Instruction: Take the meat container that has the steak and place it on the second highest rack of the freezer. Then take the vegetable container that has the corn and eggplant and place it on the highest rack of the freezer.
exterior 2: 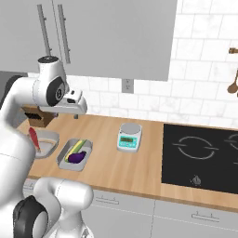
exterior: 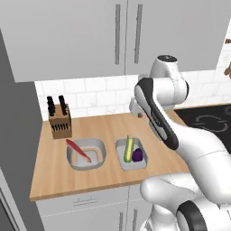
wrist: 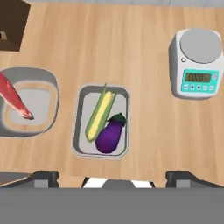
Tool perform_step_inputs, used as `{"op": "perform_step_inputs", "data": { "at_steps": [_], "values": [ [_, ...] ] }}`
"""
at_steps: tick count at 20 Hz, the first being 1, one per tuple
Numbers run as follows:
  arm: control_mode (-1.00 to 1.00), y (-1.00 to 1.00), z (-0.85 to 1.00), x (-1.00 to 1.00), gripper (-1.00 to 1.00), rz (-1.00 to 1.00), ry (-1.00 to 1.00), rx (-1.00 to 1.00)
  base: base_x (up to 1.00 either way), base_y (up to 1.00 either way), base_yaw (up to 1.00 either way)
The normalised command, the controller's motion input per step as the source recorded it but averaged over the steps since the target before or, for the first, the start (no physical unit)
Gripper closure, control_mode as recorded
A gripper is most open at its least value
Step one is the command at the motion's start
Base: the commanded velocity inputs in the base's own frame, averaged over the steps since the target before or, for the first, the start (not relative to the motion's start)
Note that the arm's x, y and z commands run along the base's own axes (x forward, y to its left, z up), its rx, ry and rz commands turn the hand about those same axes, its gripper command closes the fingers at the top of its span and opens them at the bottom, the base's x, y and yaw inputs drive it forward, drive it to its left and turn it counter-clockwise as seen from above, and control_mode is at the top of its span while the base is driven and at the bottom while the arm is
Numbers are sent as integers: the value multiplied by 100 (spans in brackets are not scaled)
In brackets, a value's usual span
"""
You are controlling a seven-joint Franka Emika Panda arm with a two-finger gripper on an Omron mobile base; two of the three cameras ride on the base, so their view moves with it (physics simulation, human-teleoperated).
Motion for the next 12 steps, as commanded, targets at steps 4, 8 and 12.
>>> {"op": "perform_step_inputs", "data": {
  "at_steps": [4, 8, 12],
  "values": [
    [-100, 83, -37, -23, -100, 10, 8, -6, 0, 0, 0],
    [-100, 90, -39, -20, -100, 13, 7, -7, 0, 0, 0],
    [-100, 80, -40, -6, -100, 13, 7, -5, 0, 0, 0]
  ]
}}
